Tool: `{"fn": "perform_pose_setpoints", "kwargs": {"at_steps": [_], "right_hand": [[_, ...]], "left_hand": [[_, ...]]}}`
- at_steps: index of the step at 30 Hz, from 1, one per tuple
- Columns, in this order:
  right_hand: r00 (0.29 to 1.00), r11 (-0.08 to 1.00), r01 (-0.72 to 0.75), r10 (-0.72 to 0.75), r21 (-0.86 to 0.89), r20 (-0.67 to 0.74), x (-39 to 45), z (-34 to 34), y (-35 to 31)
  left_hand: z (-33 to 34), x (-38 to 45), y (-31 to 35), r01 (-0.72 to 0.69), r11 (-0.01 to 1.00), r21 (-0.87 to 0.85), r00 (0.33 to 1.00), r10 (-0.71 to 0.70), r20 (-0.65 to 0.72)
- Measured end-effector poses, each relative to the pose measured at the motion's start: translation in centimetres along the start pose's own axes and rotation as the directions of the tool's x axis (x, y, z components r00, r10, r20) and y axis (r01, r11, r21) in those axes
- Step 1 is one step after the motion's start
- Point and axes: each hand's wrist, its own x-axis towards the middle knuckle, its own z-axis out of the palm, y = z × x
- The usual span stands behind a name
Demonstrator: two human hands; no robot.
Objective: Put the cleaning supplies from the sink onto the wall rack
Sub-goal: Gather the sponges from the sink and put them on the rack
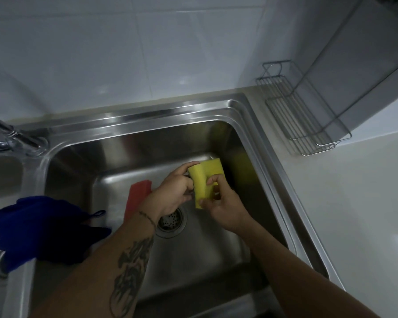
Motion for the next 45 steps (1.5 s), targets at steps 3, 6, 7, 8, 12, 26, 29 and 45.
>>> {"fn": "perform_pose_setpoints", "kwargs": {"at_steps": [3,6,7,8,12,26,29,45], "right_hand": [[0.971,0.954,0.008,-0.079,-0.301,-0.225,0.6,-0.2,-0.6],[0.942,0.916,-0.063,-0.077,-0.396,-0.328,1.9,0.3,-1.2],[0.938,0.903,-0.083,-0.073,-0.422,-0.340,2.6,0.7,-1.1],[0.937,0.888,-0.100,-0.068,-0.448,-0.344,3.2,1.2,-0.8],[0.943,0.818,-0.195,0.005,-0.541,-0.333,5.4,3.0,1.2],[0.890,0.862,-0.200,-0.039,-0.466,-0.454,8.7,6.8,4.3],[0.895,0.879,-0.182,-0.038,-0.441,-0.445,8.7,6.1,4.6],[0.981,0.925,0.029,-0.099,-0.379,-0.167,-1.2,0.8,-0.7]], "left_hand": [[0.1,0.8,-0.3,-0.044,0.995,0.091,0.997,0.049,-0.055],[-0.4,1.7,-0.8,-0.099,0.929,0.356,0.965,0.176,-0.193],[-0.6,1.9,-1.0,-0.104,0.889,0.445,0.945,0.229,-0.235],[-0.9,1.9,-1.2,-0.101,0.838,0.537,0.918,0.287,-0.275],[-3.9,0.5,-3.2,0.006,0.393,0.919,0.801,0.549,-0.240],[-9.0,-0.3,-8.9,0.261,-0.003,0.965,0.900,0.363,-0.242],[-9.1,-0.6,-9.0,0.248,0.025,0.969,0.905,0.352,-0.240],[-7.1,-6.9,-3.9,0.117,0.045,0.992,0.846,0.519,-0.123]]}}
